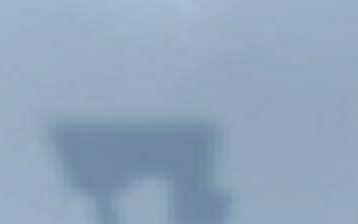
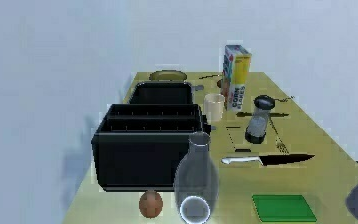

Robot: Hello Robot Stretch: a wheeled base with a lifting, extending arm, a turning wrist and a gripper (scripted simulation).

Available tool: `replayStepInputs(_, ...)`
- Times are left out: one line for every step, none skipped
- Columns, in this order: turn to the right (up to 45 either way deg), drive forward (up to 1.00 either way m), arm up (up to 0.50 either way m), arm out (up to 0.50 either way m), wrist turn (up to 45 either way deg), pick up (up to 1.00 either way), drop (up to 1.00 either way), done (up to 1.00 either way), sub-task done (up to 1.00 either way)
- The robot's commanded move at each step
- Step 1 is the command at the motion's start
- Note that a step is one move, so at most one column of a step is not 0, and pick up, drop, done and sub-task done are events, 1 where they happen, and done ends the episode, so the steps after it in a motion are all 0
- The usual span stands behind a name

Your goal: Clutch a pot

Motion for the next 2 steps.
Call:
replayStepInputs(0.0,0.00,0.38,0.00,0.0,0.00,0.00,0.00,0.00)
replayStepInputs(0.0,0.00,0.00,0.32,0.0,0.00,0.00,0.00,0.00)
